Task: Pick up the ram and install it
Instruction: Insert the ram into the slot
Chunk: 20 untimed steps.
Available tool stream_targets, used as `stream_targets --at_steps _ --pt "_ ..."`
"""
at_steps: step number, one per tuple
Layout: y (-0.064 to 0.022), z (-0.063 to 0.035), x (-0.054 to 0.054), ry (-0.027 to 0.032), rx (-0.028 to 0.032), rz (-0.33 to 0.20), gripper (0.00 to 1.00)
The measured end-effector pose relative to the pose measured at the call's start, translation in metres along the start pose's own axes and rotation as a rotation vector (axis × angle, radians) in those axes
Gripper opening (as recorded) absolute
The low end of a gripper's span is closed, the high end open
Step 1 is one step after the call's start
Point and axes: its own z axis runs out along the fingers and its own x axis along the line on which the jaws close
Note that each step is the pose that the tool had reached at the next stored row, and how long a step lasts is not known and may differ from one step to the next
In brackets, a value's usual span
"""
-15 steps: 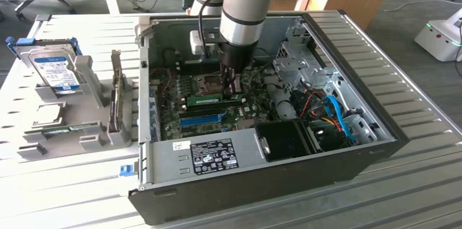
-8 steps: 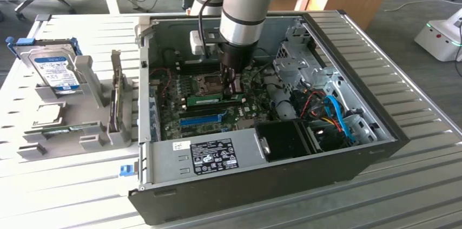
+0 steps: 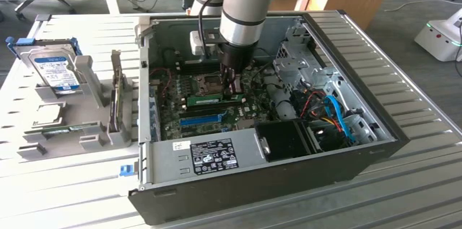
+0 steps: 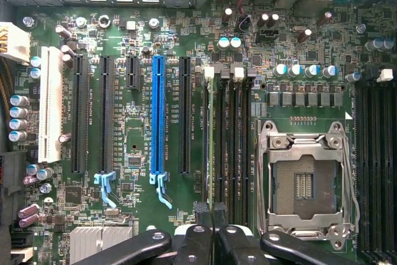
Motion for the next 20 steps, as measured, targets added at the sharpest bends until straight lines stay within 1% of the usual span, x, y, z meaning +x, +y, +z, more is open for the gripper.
stream_targets --at_steps 12,20 --pt "0.0004 -0.0002 0.0 -0.0001 0.0006 0.0 0.12" --pt "0.0006 -0.0034 -0.0001 -0.0002 0.0008 0.0 0.12"
